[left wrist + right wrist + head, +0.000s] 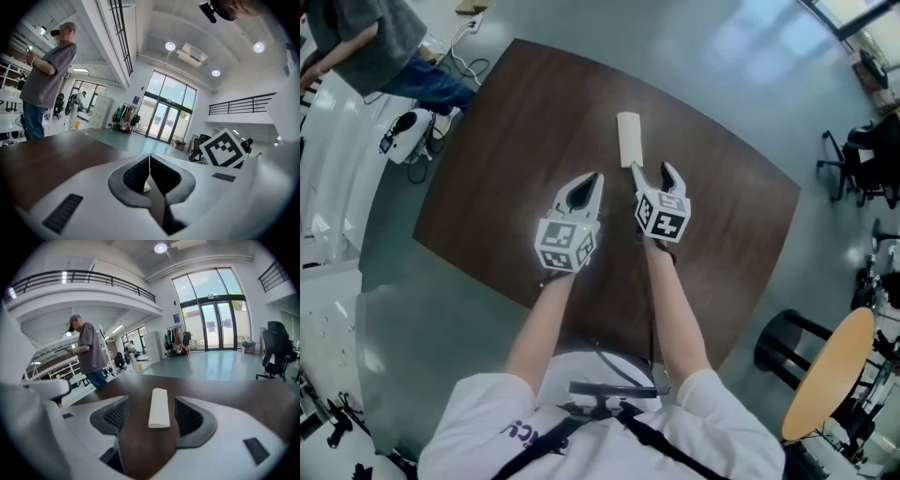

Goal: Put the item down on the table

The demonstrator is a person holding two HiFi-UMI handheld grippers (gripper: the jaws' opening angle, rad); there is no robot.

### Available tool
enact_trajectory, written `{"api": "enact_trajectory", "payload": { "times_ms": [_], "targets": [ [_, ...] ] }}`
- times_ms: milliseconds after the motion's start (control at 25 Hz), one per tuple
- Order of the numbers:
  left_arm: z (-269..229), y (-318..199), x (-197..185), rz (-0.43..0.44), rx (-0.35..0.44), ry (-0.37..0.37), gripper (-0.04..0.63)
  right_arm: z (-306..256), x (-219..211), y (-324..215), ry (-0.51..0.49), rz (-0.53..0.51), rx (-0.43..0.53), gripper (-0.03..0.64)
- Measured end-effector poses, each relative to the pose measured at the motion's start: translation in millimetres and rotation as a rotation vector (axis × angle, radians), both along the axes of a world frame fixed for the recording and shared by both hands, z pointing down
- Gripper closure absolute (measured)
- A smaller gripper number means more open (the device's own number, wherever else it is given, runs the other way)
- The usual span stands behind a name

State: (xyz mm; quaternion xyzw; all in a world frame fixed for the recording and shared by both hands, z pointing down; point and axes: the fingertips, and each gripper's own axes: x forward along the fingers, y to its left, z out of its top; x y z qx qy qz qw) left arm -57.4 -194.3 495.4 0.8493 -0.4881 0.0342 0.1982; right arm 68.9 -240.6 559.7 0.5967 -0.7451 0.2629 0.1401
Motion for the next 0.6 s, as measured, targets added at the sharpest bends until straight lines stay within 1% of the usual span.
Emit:
{"api": "enact_trajectory", "payload": {
  "times_ms": [80,240,320,400,440,480,560,600],
  "targets": [
    [-13,15,4,-0.001,0.019,0.001,0.578,-25,1,19,-0.042,-0.002,0.052,0.307],
    [-39,56,13,-0.010,0.050,-0.003,0.578,-77,9,63,-0.095,-0.018,0.156,0.307],
    [-53,78,16,-0.013,0.063,-0.004,0.577,-103,13,87,-0.101,-0.038,0.203,0.307],
    [-71,97,19,-0.014,0.082,0.002,0.577,-130,15,110,-0.082,-0.056,0.255,0.309],
    [-81,105,21,-0.014,0.099,0.003,0.577,-144,16,120,-0.071,-0.061,0.287,0.367],
    [-92,112,24,-0.012,0.121,0.001,0.578,-157,17,129,-0.065,-0.065,0.319,0.398],
    [-113,126,32,-0.003,0.168,-0.004,0.578,-179,20,148,-0.061,-0.075,0.376,0.422],
    [-121,136,36,0.003,0.188,-0.007,0.577,-187,22,160,-0.059,-0.080,0.396,0.448]
  ]
}}
